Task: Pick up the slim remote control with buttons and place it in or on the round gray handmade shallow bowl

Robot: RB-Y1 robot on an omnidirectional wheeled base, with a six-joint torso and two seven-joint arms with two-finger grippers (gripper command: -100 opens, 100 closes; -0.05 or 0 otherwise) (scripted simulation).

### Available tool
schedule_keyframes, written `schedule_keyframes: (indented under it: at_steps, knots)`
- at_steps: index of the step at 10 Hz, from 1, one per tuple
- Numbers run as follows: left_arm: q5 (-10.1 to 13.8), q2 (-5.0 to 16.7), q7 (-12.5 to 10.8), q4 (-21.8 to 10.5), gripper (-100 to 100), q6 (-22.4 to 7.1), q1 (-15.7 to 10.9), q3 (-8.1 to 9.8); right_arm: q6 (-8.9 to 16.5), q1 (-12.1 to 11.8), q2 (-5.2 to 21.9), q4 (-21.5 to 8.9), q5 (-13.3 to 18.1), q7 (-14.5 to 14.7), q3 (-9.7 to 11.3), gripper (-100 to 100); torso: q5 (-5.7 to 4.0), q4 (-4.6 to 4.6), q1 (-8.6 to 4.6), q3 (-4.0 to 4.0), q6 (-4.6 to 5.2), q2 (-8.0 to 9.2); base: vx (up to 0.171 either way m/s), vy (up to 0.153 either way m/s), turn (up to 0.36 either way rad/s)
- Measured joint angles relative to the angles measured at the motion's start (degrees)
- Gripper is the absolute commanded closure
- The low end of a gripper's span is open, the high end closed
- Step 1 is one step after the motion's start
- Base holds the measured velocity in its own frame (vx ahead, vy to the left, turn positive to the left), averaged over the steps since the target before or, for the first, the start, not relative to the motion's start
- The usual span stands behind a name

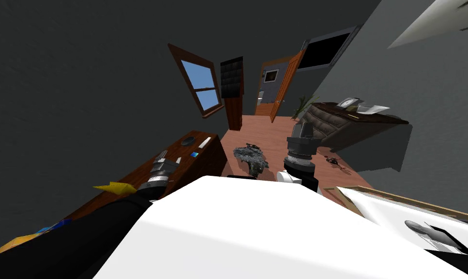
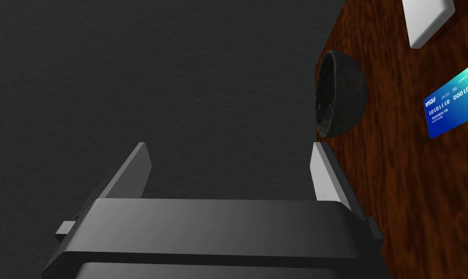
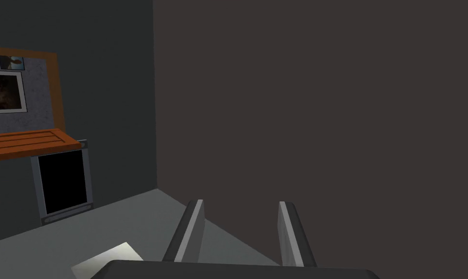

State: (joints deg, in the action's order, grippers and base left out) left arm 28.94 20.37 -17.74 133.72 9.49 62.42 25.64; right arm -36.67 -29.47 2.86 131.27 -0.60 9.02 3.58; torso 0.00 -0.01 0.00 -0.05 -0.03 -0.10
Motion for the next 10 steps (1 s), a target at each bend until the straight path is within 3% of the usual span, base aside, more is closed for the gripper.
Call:
schedule_keyframes:
  at_steps: [10]
  knots:
    - [13.8,4.9,-5.4,0.7,-100,-12.4,15.3,6.23,0.0,0.0,0.0,0.0,0.0,0.0,0.0,0,0.02,-0.06,0.06,-0.14,-0.01,-0.24,0.079,-0.014,-0.139]
